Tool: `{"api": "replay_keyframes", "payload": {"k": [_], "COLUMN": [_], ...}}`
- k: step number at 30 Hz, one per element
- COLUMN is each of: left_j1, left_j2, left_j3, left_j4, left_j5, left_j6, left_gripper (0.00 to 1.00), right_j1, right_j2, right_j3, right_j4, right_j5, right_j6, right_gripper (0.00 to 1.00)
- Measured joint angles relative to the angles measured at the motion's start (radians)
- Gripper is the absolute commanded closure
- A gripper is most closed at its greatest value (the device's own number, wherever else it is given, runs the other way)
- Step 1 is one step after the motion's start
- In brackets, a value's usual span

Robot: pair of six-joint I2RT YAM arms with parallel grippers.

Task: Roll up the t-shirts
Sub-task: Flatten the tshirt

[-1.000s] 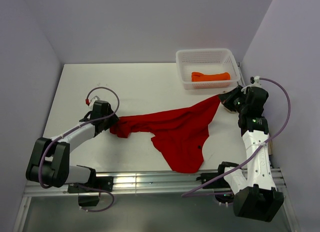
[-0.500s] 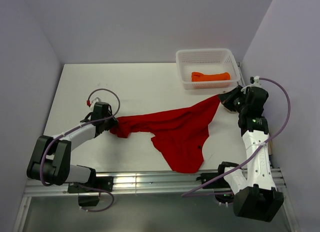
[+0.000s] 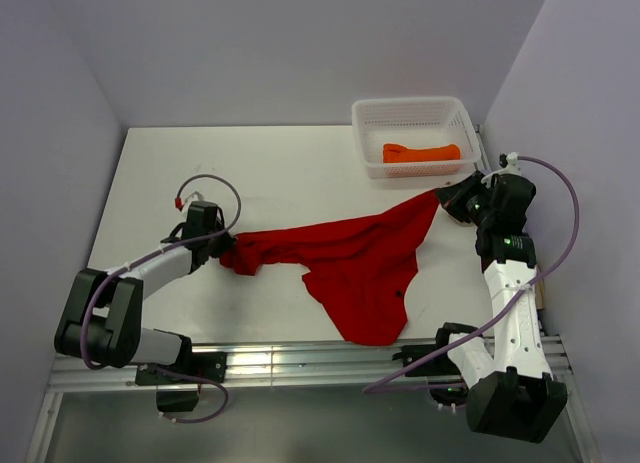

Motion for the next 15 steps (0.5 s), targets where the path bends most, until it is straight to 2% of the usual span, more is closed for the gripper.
{"api": "replay_keyframes", "payload": {"k": [4, 8, 15], "left_j1": [0.000, 0.001, 0.033], "left_j2": [-0.037, -0.153, -0.388], "left_j3": [0.023, 0.076, 0.294], "left_j4": [-0.065, -0.171, -0.370], "left_j5": [-0.025, -0.056, -0.085], "left_j6": [0.002, 0.004, 0.020], "left_gripper": [1.00, 1.00, 1.00], "right_j1": [0.000, 0.008, 0.124], "right_j2": [0.000, 0.000, -0.002], "right_j3": [0.000, 0.000, 0.015], "right_j4": [0.001, 0.008, 0.037], "right_j5": [-0.002, -0.014, -0.027], "right_j6": [0.000, 0.011, 0.064], "right_gripper": [1.00, 1.00, 1.00]}}
